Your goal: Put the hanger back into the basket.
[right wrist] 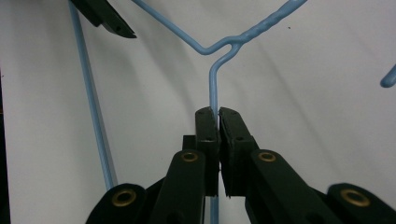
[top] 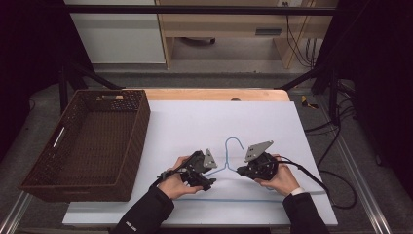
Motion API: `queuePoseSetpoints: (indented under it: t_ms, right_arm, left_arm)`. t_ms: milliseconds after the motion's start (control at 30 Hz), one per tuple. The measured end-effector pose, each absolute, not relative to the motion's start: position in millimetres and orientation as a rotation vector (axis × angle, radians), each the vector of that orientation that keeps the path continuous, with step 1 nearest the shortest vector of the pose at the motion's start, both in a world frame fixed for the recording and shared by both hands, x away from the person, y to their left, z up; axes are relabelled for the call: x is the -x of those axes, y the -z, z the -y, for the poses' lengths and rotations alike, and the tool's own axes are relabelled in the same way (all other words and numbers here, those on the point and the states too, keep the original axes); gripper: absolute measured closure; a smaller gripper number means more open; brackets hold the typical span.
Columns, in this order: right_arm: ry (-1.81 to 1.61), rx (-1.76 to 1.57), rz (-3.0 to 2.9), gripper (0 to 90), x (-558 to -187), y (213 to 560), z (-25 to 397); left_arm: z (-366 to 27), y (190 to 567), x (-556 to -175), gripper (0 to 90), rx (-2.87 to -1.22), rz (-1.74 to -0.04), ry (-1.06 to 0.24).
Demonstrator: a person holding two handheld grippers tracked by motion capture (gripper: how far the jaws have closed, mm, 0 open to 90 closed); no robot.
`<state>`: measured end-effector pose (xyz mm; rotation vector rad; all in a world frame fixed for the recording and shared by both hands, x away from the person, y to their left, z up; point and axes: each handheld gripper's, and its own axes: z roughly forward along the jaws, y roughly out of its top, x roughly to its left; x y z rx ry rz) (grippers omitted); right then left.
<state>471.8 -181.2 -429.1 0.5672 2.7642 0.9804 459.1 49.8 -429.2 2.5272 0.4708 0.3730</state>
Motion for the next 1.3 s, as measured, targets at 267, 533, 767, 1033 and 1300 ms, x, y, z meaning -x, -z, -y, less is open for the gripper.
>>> queuePoseSetpoints:
  t_ms: [267, 533, 767, 1033, 1300]
  right_arm:
    - [-0.98, -0.567, -2.767, 87.4, -472, 429, 181]
    - [-0.984, -0.568, -2.767, 87.4, -472, 429, 182]
    - [-0.985, -0.572, -2.774, 87.4, -472, 428, 182]
    - [-0.997, -0.581, -2.781, 87.2, -471, 426, 183]
    - [-1.032, -0.591, -2.776, 86.6, -467, 418, 184]
  left_arm:
    - [-37, 433, -459, 60.3, -2.581, -0.445, -0.429]
    - [-28, 438, -459, 74.9, -2.617, -0.427, -0.46]
    - [-27, 437, -458, 85.0, -2.62, -0.441, -0.48]
    - [-26, 433, -453, 86.4, -2.637, -0.434, -0.468]
    - [-31, 422, -446, 86.8, -2.599, -0.446, -0.426]
